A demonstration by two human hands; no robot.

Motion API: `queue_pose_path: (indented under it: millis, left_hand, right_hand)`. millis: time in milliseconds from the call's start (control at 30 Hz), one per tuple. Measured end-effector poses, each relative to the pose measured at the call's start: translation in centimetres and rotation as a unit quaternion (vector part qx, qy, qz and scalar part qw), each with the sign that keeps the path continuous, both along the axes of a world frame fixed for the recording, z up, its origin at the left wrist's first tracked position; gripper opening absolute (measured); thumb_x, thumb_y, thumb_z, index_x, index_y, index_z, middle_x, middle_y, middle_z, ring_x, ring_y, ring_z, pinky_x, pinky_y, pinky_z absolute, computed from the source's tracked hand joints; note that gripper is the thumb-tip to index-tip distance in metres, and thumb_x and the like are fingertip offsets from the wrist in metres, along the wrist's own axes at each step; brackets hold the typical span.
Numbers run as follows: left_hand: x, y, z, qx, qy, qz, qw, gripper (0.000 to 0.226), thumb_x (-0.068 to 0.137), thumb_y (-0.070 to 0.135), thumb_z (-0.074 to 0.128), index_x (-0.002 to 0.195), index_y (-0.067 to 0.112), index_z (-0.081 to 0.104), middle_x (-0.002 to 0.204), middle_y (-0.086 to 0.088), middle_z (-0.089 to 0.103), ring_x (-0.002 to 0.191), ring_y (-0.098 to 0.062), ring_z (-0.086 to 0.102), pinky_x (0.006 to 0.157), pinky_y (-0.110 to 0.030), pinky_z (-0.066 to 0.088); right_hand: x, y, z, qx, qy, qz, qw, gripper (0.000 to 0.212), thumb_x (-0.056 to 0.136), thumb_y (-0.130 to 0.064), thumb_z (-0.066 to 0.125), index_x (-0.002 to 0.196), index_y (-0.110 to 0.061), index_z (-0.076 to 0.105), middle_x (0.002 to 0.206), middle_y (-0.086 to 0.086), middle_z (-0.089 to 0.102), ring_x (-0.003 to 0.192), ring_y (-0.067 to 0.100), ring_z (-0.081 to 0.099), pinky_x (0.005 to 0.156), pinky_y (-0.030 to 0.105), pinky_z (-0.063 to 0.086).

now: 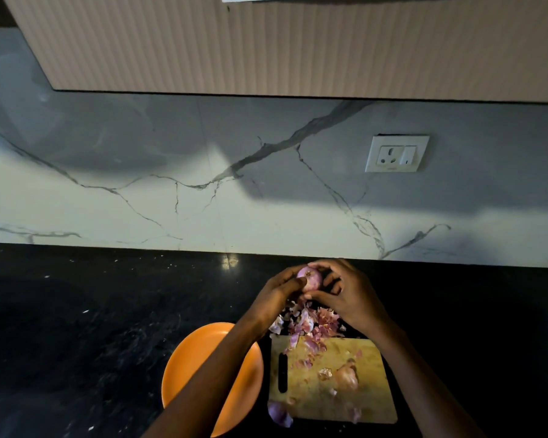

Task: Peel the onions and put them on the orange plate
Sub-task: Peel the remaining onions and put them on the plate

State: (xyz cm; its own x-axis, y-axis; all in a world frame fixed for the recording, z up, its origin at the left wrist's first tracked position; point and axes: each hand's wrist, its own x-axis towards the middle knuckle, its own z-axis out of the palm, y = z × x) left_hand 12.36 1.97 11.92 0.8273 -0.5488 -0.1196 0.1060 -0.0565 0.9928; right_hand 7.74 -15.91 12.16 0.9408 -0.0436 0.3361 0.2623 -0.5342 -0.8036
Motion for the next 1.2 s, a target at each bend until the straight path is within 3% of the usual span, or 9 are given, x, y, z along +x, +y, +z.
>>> queue_pose_path:
  millis: [100,233,467,767,900,967,1100,1200]
  left_hand:
    - [-0.28,-0.15,0.13,-0.016,-0.002,0.013,1.0,0.026,0.102,0.014,0.051,0.123,0.02,0.065,0.11,-0.004,0.072,0.091,-0.007,0.069,0.073,-0.017,0.051]
    - [-0.56,-0.33,0.09,-0.023,-0.015,0.03,0.999,0.039,0.089,0.027,0.054,0.126,0.021,0.065,0.117,-0.006,0.072,0.11,-0.022,0.068,0.092,-0.033,0.054]
    - [-0.44,-0.39,-0.25,-0.049,-0.008,0.031,0.998,0.046,0.085,0.02,0.054,0.129,0.014,0.063,0.124,-0.013,0.068,0.119,-0.029,0.063,0.1,-0.039,0.051]
    - [-0.58,-0.3,-0.34,-0.039,-0.003,0.02,0.999,0.045,0.092,0.033,0.053,0.136,0.021,0.059,0.126,-0.007,0.068,0.118,-0.031,0.063,0.095,-0.041,0.05]
    - [-0.54,-0.3,-0.57,-0.039,0.002,0.029,0.999,0.038,0.098,0.018,0.049,0.135,0.018,0.059,0.125,-0.009,0.068,0.117,-0.027,0.064,0.092,-0.034,0.053]
    - [-0.51,-0.19,-0.67,-0.038,-0.001,0.028,0.999,0.042,0.096,0.016,0.048,0.136,0.018,0.059,0.126,-0.008,0.068,0.118,-0.028,0.063,0.093,-0.038,0.052]
    - [-0.52,0.11,-0.23,-0.034,0.004,0.02,0.999,0.043,0.098,0.01,0.044,0.138,0.019,0.059,0.127,-0.005,0.069,0.116,-0.021,0.065,0.089,-0.03,0.051]
    - [-0.4,0.46,0.12,-0.023,0.001,0.019,1.0,0.048,0.091,0.028,0.047,0.138,0.023,0.058,0.127,0.0,0.069,0.111,-0.012,0.066,0.086,-0.022,0.05]
  right_hand:
    - [-0.12,0.21,0.01,0.008,-0.003,-0.006,1.0,0.056,0.068,-0.019,0.093,0.118,-0.021,0.068,0.11,-0.003,0.066,0.082,0.012,0.067,0.068,0.027,0.058]
    - [-0.32,0.51,0.08,0.008,-0.008,-0.011,1.0,0.055,0.067,-0.016,0.093,0.116,-0.018,0.068,0.108,0.001,0.066,0.083,0.012,0.067,0.072,0.022,0.058]
    - [-0.56,0.94,0.22,0.019,-0.004,-0.014,1.0,0.054,0.068,-0.014,0.092,0.115,-0.021,0.066,0.11,-0.001,0.066,0.087,0.009,0.068,0.076,0.017,0.057]
    - [-0.62,0.88,0.1,0.018,-0.01,-0.02,1.0,0.052,0.07,-0.015,0.091,0.116,-0.019,0.067,0.106,0.001,0.064,0.086,0.008,0.067,0.075,0.014,0.055]
    - [-0.56,0.92,-0.22,0.009,-0.012,-0.025,1.0,0.053,0.069,-0.016,0.092,0.115,-0.021,0.066,0.107,0.0,0.062,0.086,0.007,0.067,0.075,0.015,0.056]
    - [-0.54,0.82,-0.46,0.018,-0.007,-0.03,0.999,0.053,0.069,-0.018,0.092,0.115,-0.022,0.066,0.108,0.001,0.062,0.086,0.008,0.067,0.075,0.016,0.056]
    - [-0.61,0.73,-0.65,0.062,0.028,-0.013,0.998,0.051,0.072,-0.018,0.09,0.115,-0.025,0.064,0.106,0.001,0.067,0.089,0.009,0.069,0.081,0.027,0.06]
    - [-0.71,0.37,-0.55,0.116,0.076,0.016,0.99,0.037,0.082,-0.027,0.082,0.115,-0.03,0.063,0.105,-0.004,0.073,0.099,0.009,0.071,0.089,0.04,0.06]
